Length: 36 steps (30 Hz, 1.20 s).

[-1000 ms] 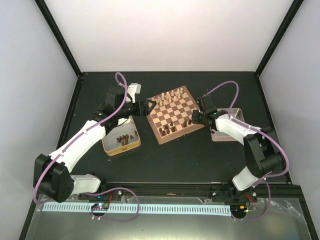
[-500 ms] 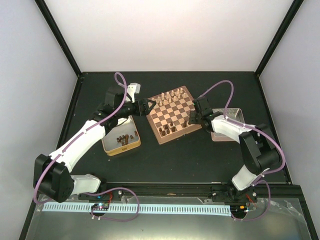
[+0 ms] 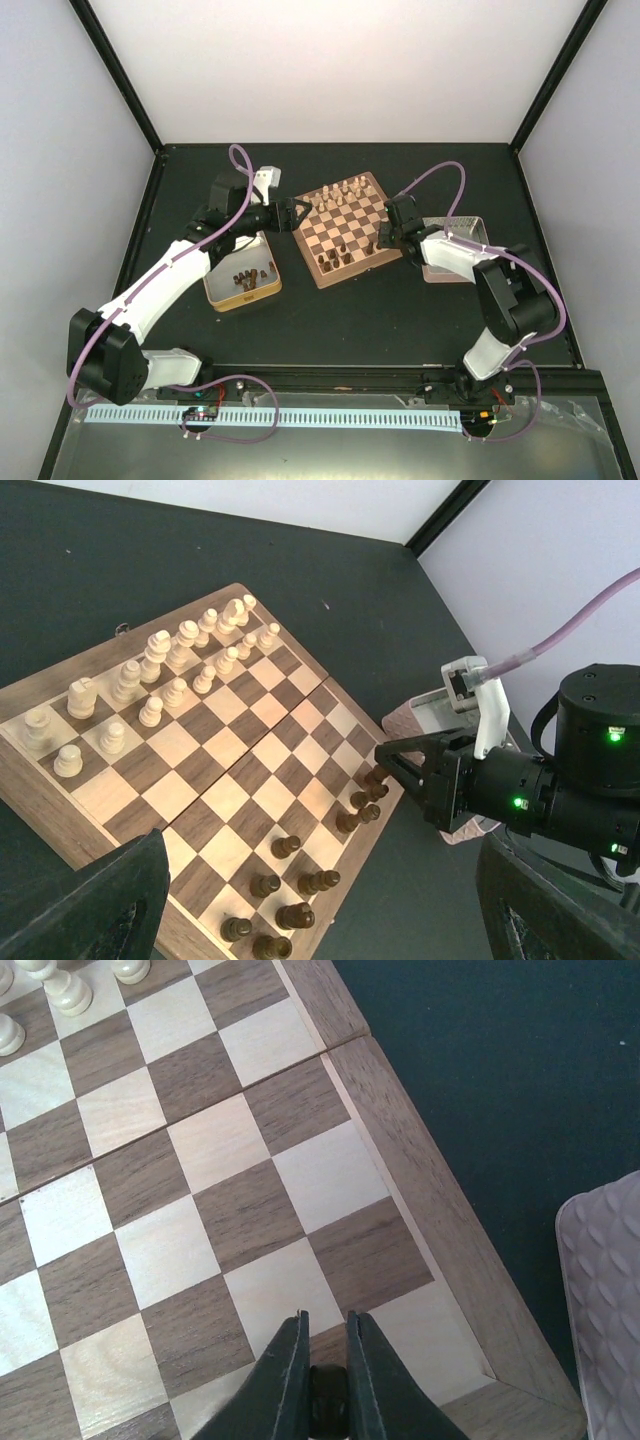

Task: Set up the chess pieces on the board
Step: Place the chess piece on the chessboard, then pick up the chess piece from the storage box.

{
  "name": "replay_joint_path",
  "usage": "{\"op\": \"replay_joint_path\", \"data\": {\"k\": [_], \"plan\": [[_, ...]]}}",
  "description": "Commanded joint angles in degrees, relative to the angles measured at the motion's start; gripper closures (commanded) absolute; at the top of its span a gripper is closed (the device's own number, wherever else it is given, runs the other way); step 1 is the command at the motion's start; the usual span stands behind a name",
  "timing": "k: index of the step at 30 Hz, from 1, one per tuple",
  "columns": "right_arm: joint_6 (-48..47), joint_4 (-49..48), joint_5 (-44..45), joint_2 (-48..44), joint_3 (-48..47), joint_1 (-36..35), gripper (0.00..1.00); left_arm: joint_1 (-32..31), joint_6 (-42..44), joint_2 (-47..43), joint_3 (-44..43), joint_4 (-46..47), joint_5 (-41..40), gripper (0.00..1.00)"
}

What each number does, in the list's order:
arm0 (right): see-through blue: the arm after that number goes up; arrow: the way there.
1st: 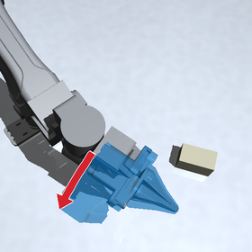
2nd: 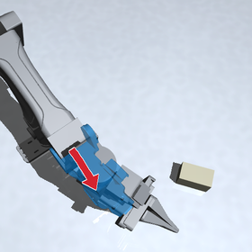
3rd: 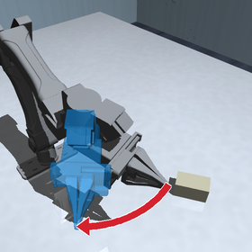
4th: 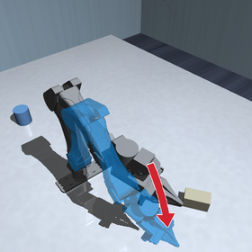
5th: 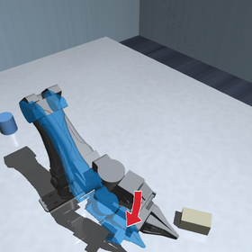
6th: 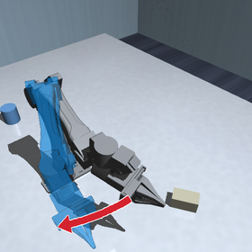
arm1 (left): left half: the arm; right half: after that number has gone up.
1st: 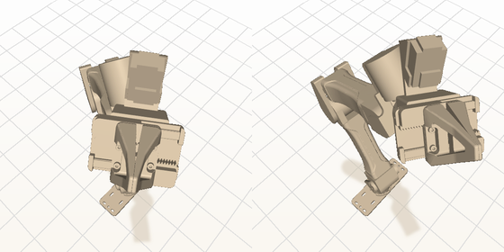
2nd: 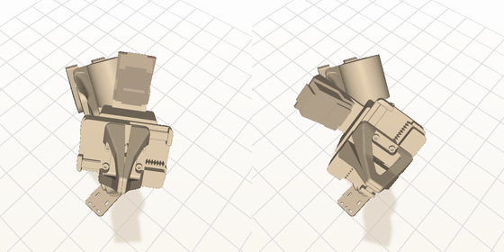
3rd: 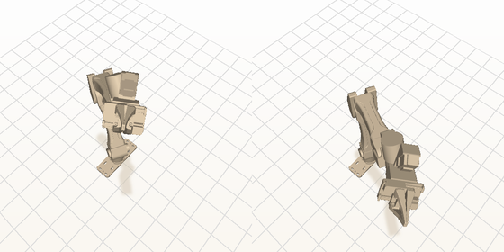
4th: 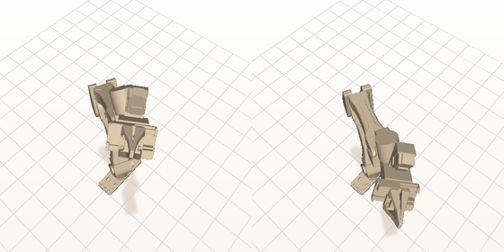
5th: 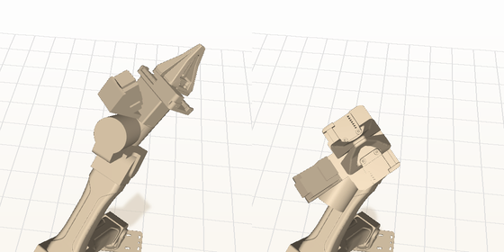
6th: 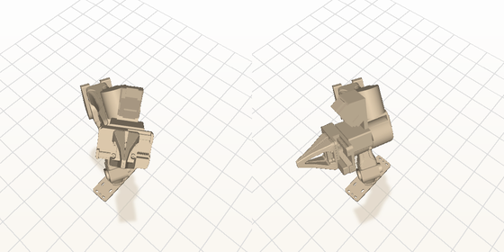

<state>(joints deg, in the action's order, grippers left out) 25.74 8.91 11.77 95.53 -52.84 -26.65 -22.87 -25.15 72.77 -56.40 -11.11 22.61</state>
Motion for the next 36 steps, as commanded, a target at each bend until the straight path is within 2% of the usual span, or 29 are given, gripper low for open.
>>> {"op": "replay_joint_path", "data": {"k": [1,10,14,19,23,26,31,36], "plan": [[0.5,-1.0,1.6,0.7,0.4,-0.3,0.88,0.5,0.0,-0.3,-0.3,0.1,1.0,0.14],[3.3,3.9,0.9,-5.9,-0.9,-0.2,0.65,1.0,-0.5,-0.9,-0.3,-2.0,-0.3,0.14],[4.4,8.0,1.2,-8.9,-2.9,-0.2,0.6,1.5,-0.9,-1.3,-0.7,-6.2,-4.0,0.14],[4.3,11.0,-2.6,-12.0,-5.3,-0.1,0.59,2.7,-1.7,-1.8,0.2,-16.9,-10.4,0.16],[3.7,13.0,-7.5,-12.7,-7.0,-0.2,0.59,3.4,-3.5,-1.4,3.5,-25.5,-16.7,0.23],[4.3,12.9,-9.2,-13.5,-6.7,-0.2,0.61,4.4,-4.1,-0.7,6.2,-27.9,-19.3,0.34],[5.3,12.4,-10.7,-14.2,-5.5,-0.2,0.65,5.0,-6.8,2.1,6.2,-37.0,-28.8,0.47],[4.9,12.5,-12.6,-12.9,-5.6,-0.2,0.72,7.5,-6.4,3.2,7.2,-38.5,-29.2,0.61]]}}
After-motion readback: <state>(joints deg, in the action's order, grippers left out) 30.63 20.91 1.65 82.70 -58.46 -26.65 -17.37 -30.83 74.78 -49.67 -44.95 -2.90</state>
